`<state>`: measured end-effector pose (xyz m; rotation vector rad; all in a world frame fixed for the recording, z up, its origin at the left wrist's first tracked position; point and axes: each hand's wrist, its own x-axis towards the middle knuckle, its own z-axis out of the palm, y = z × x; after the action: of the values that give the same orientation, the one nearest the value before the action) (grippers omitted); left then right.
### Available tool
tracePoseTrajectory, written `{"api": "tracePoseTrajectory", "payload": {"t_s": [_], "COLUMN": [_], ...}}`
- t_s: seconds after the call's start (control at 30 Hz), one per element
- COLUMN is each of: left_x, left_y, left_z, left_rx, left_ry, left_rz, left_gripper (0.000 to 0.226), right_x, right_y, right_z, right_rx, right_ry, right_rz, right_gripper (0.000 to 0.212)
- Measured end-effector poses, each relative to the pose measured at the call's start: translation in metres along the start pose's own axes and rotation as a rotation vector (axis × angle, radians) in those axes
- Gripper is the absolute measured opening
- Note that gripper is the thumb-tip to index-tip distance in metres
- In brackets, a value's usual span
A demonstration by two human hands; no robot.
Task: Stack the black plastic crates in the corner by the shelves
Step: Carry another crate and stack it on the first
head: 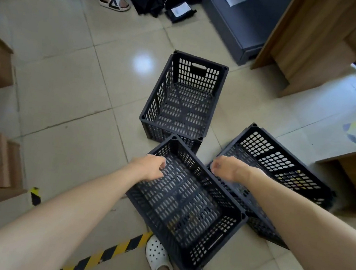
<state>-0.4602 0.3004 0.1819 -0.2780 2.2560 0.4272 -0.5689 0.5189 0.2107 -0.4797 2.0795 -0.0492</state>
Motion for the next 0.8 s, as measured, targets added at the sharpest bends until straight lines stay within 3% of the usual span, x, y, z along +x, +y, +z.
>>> {"api": "tracePoseTrajectory", "payload": {"t_s": [0.33,0.67,0.8], "left_x": [0.013,0.008,0.007], "left_y": [-0.042,-0.026,0.0], "left_z": [-0.004,0.052,0.083], "left_rx": [-0.026,-0.338,-0.471], "left_ry": [0.016,0.112,0.14], "left_rz": [-0.134,-0.345,-0.422], "left_gripper": [0.034,0.034,0.035], "right_x": [0.042,0.076,0.075], "right_y": [-0.06,-0.043,-0.02], "right_z": [-0.024,0.001,0.003], "right_rx": [-0.083,-0.342,-0.447], "right_ry": [0.021,-0.07,-0.113], "right_rz": [-0.069,-0.154,-0.193], "right_gripper": [0.032,0.018,0.031]}}
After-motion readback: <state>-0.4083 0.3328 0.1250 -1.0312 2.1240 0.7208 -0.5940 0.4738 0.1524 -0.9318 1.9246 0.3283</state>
